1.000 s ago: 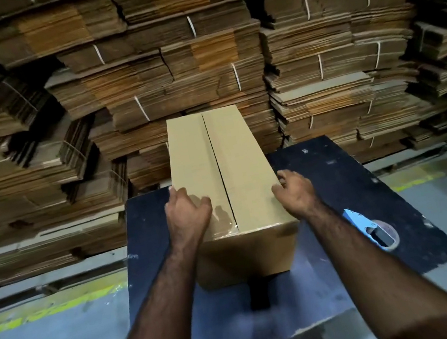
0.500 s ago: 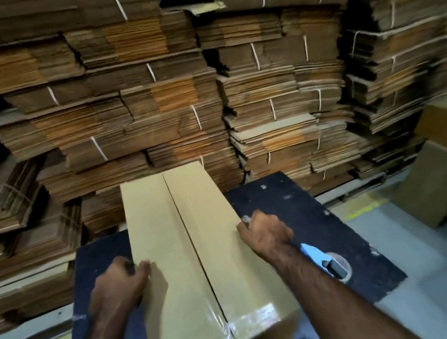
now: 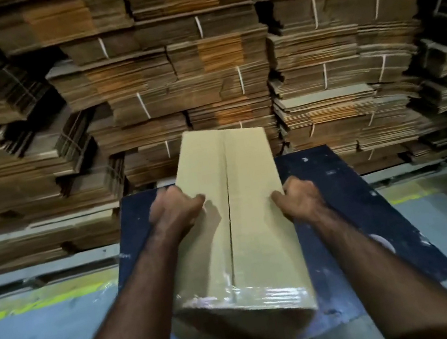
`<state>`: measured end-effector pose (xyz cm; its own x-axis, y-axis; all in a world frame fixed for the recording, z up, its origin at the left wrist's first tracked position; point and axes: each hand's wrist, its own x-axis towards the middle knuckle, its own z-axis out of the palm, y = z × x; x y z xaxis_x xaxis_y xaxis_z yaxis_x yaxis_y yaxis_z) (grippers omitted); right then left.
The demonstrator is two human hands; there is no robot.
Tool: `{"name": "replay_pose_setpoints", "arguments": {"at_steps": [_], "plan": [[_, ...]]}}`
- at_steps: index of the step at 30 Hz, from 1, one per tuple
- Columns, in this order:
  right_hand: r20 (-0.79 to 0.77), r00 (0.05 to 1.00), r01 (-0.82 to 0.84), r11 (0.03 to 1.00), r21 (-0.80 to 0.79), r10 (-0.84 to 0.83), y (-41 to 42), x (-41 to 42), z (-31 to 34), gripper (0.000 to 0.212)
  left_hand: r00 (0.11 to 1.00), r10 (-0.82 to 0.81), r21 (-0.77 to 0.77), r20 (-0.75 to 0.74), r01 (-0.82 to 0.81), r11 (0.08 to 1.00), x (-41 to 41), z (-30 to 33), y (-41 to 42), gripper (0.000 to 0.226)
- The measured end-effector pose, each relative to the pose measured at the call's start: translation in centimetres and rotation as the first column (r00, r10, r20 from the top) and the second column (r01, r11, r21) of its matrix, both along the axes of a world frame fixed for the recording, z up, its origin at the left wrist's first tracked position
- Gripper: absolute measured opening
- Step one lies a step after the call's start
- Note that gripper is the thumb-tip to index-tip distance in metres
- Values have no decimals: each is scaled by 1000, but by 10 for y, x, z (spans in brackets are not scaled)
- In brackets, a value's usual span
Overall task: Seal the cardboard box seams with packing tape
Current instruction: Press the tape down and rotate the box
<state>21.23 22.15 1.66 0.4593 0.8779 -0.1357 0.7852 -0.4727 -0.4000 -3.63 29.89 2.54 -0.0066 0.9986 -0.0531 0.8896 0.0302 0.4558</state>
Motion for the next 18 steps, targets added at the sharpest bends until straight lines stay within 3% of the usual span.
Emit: {"name": "replay_pose_setpoints", "arguments": {"at_steps": [7, 10, 14, 18], "plan": [[-102, 989, -116, 992, -43, 111, -60, -49, -2, 34, 928, -288, -67, -236, 280, 958, 60, 23, 65, 85], [-101, 981, -173, 984, -51, 168, -61, -63, 3, 24, 847, -458, -88, -271, 452, 888, 87, 18, 64, 79], [-58, 977, -208, 975, -75, 204, -27, -36, 22, 31, 835, -529, -87, -152, 522, 849, 84, 1, 40, 70], [18, 979, -204, 976, 68, 204, 34, -16, 35, 21, 933, -360, 95, -6, 359, 929, 53, 0, 8, 61]]}}
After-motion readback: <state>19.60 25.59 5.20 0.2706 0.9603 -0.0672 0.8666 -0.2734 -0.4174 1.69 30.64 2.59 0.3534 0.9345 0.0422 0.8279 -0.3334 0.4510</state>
